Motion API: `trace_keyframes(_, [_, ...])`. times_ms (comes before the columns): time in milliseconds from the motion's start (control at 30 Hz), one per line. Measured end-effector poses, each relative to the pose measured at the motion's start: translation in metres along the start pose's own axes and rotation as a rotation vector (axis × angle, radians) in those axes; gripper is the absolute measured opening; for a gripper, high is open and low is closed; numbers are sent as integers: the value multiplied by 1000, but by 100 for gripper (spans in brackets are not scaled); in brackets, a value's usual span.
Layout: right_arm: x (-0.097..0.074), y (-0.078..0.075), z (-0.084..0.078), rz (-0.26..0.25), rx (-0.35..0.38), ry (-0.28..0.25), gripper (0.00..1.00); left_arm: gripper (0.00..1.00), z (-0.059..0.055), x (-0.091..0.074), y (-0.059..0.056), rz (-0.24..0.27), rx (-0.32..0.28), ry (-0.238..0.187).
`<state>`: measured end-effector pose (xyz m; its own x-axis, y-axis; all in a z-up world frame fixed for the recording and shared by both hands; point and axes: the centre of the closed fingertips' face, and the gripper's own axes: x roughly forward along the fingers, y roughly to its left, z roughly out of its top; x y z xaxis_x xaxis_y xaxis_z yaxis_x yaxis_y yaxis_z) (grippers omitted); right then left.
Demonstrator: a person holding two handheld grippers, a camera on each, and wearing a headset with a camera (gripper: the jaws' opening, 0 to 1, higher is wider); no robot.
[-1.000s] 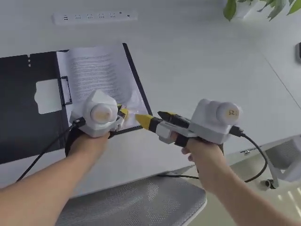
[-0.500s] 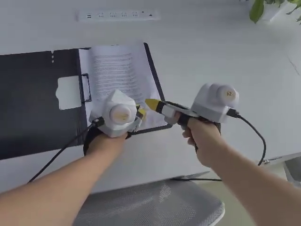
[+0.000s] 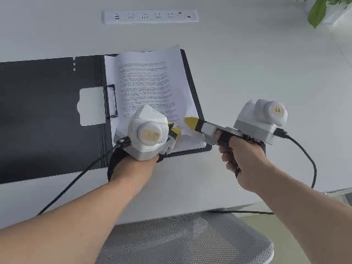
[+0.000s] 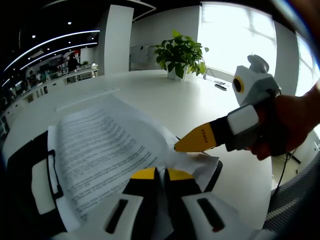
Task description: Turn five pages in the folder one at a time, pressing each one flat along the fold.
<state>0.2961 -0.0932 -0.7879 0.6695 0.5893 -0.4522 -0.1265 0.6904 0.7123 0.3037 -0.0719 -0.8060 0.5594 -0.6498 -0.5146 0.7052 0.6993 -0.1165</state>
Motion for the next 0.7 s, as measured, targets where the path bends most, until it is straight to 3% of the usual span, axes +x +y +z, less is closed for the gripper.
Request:
trace_keyframes(267, [-3,-1,-2,11,62,1,3,5,0,-1,0,-6,-34,-12])
trace_keyframes(700, [-10,1,5,6,57,-27,0,11,1,-6,-4,-31,-77,-21])
